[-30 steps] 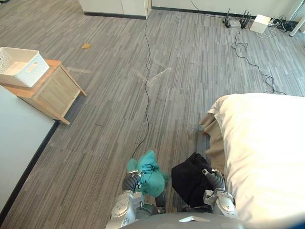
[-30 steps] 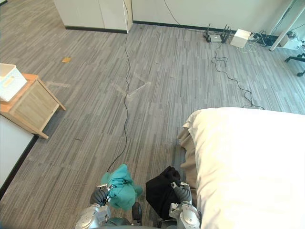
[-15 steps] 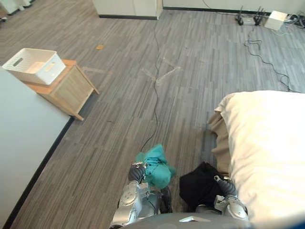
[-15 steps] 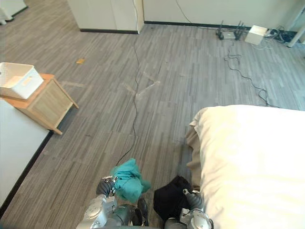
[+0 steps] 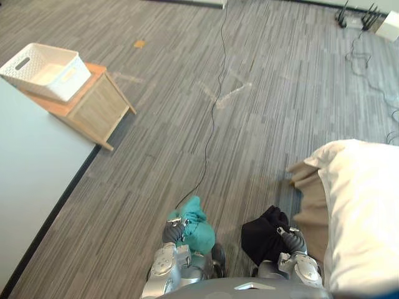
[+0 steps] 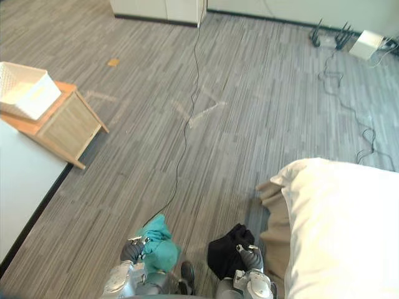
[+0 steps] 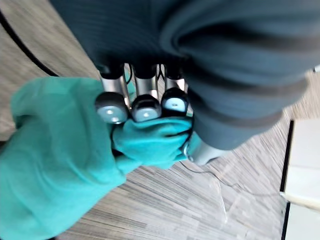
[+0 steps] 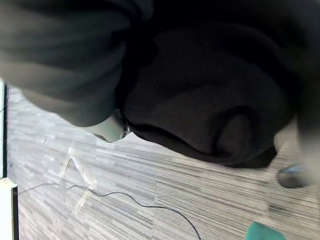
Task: Tidy the bed and pick cloth on bed and put in laundry
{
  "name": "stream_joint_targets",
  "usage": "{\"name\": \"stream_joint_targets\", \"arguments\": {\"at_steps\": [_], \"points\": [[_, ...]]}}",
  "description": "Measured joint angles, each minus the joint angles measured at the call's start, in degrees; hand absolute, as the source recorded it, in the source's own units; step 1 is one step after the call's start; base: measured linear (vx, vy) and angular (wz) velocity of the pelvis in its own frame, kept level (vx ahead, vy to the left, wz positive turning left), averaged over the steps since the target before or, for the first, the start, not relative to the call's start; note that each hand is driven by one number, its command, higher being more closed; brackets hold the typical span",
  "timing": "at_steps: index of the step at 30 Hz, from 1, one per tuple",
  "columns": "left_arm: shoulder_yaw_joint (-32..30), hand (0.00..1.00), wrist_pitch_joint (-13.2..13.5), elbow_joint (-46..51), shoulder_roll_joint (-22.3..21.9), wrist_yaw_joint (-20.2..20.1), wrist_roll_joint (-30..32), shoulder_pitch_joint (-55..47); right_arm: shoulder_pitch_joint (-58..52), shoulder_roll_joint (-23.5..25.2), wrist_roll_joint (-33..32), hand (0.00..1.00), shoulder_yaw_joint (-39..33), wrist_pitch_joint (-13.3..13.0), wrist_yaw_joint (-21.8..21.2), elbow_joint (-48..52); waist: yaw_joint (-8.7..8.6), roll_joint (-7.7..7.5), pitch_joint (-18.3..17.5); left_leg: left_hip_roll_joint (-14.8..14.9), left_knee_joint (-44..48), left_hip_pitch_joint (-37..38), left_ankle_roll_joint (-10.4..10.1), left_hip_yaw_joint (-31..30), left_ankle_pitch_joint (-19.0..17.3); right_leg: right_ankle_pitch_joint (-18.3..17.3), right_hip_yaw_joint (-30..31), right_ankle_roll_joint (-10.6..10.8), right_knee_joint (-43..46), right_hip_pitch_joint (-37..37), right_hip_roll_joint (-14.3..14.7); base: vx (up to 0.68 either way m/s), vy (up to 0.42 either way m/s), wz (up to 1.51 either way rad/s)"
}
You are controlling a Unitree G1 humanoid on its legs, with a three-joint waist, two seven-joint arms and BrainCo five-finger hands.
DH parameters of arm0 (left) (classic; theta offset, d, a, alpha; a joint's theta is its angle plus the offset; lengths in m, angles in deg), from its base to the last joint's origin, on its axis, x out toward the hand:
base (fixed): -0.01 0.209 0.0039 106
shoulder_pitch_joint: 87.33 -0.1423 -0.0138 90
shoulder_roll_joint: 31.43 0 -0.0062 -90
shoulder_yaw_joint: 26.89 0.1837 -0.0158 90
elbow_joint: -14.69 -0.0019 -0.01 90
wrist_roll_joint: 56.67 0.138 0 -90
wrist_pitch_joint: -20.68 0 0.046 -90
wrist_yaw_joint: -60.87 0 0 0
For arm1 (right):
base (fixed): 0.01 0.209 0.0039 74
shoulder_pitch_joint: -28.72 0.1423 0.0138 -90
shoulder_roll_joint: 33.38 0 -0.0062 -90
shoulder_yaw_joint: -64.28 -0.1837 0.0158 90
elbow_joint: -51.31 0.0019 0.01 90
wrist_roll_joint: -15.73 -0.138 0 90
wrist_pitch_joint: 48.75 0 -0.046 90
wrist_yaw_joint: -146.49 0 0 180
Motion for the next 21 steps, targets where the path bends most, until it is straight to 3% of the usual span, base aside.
{"name": "stream_joint_targets", "arguments": {"at_steps": [3,4,6,7,8,9,10,11,12,13,14,15,16,18,19,21], "points": [[0.0,1.00,-0.1,0.1,0.1,0.0,0.0,1.5,-0.2,0.0,0.0,1.00,-0.4,-0.1,0.0,2.5,-2.28,1.05,0.7,1.9,-0.2,2.6,-0.9,-5.5,-0.6,-3.7,-2.1,-2.7,-1.2,-6.0,1.5,0.38,-0.085,0.86],[0.0,1.00,-0.1,0.3,-0.4,0.0,0.0,2.0,-0.2,-0.1,0.0,1.00,-0.6,-0.1,0.0,3.5,-2.62,1.71,1.0,2.9,0.3,3.5,-2.1,-6.6,-1.2,-4.7,-3.2,-2.8,-4.4,-7.6,2.2,0.38,-0.135,0.60],[-0.1,1.00,-0.1,0.5,-0.9,0.0,-0.1,3.2,1.0,-0.7,-0.1,1.00,-0.6,-0.5,-0.2,3.5,-2.17,3.08,2.0,5.9,1.8,5.5,-5.5,-6.7,-3.2,-3.5,-3.0,-3.1,-19.0,-10.3,5.9,0.45,-0.169,0.40],[-0.5,1.00,-0.1,0.5,-0.9,0.0,-0.1,3.4,1.5,-0.8,-0.1,1.00,-0.1,-0.6,-0.3,3.7,-2.11,3.09,2.1,7.5,1.8,7.0,-7.5,-6.6,-4.4,0.7,-2.0,-3.1,-30.2,-11.7,8.2,0.55,-0.252,0.37],[-1.0,1.00,-0.1,0.5,-0.8,0.0,-0.1,3.4,1.4,-0.6,-0.2,1.00,0.2,-0.6,-0.5,4.0,-2.14,2.55,2.0,8.4,1.8,8.3,-9.9,-6.5,-5.8,8.6,1.0,-3.2,-43.3,-12.3,9.8,0.58,-0.286,0.42],[-1.2,1.00,-0.2,0.5,-0.8,0.0,-0.1,3.4,1.2,-0.5,-0.2,1.00,0.1,-0.6,-0.5,4.0,-2.19,2.04,2.1,8.6,1.8,9.0,-10.9,-6.6,-6.4,14.5,2.2,-2.8,-47.6,-12.4,9.9,0.56,-0.314,0.53],[-1.5,1.00,-0.2,0.2,-0.6,0.0,-0.1,3.3,1.3,-0.4,-0.2,1.00,-0.1,-0.5,-0.5,4.0,-2.82,0.97,2.0,9.2,1.9,10.4,-12.7,-6.8,-7.5,24.8,3.2,-7.6,-52.1,-10.9,10.8,0.45,-0.259,0.19],[-1.9,1.00,-0.6,0.0,-1.4,0.0,-0.1,3.4,2.7,-0.7,-0.2,1.00,-0.4,-0.1,-0.6,3.6,-2.21,2.67,2.4,11.0,2.5,10.0,-13.2,-6.5,-7.5,25.1,2.7,-7.2,-51.9,-10.7,12.4,0.54,-0.343,0.23],[-1.8,1.00,-0.5,0.5,-2.1,-0.4,0.0,5.0,5.4,0.0,-0.3,1.00,-2.2,0.2,-0.6,3.4,-2.70,2.60,4.6,11.2,1.0,9.8,-13.2,-6.2,-6.1,20.4,3.4,-9.5,-45.9,-11.7,11.6,0.29,-0.198,0.06],[-1.8,1.00,-0.5,0.5,-2.3,-0.5,0.0,5.1,5.4,0.2,-0.3,1.00,-2.5,0.2,-0.5,3.4,-2.87,2.45,4.8,11.3,-0.4,10.4,-12.8,-6.2,-5.8,19.2,3.5,-9.6,-44.4,-11.6,11.4,0.36,-0.293,0.38],[-1.8,1.00,-0.1,0.4,-2.8,-0.6,-0.1,4.8,5.2,0.3,-0.3,1.00,-2.2,0.2,-0.9,3.5,-3.32,2.50,4.8,12.0,-3.6,11.0,-12.2,-6.1,-3.0,16.5,3.4,-9.4,-40.8,-11.2,11.4,0.27,-0.227,0.29],[-2.0,1.00,0.3,0.3,-2.8,-0.8,-0.1,4.3,5.0,0.1,-0.3,1.00,-1.9,0.2,-1.4,3.5,-3.58,2.42,4.7,12.9,-1.1,10.8,-12.3,-5.1,-0.7,13.0,3.3,-8.9,-38.5,-10.2,12.0,0.32,-0.268,0.21],[-2.6,1.00,0.2,0.2,-2.9,-0.9,-0.2,3.9,4.8,0.4,-0.3,1.00,-1.3,0.3,-1.6,3.5,-3.32,2.08,4.6,13.2,0.9,10.6,-12.3,-4.6,-0.7,11.2,3.4,-8.8,-38.4,-9.5,12.1,0.24,-0.193,0.17],[-3.6,1.00,0.2,0.0,-3.8,-1.4,-1.1,2.9,4.3,0.6,-0.3,1.00,0.3,0.3,-2.2,3.8,-3.51,2.08,4.5,14.1,11.2,6.6,-12.0,-4.9,-0.5,9.7,3.0,-8.1,-40.2,-7.0,13.2,0.18,-0.165,0.06],[-3.7,1.00,0.2,0.1,-4.2,-1.7,-2.5,2.0,3.0,0.4,-0.3,1.00,0.8,0.3,-2.6,4.5,-2.76,2.84,4.8,16.1,24.2,0.7,-10.0,-4.9,2.1,9.7,3.0,-8.1,-43.4,-4.0,14.5,0.23,-0.167,-0.14],[-3.7,1.00,0.1,0.2,-4.8,-1.8,-4.2,0.9,1.2,-0.3,-0.7,1.00,1.1,0.4,-2.6,7.0,-1.83,4.21,5.6,19.5,38.9,-5.3,-10.2,-4.4,8.6,9.3,2.8,-8.8,-47.9,1.1,16.8,0.27,-0.140,-0.15]]}}
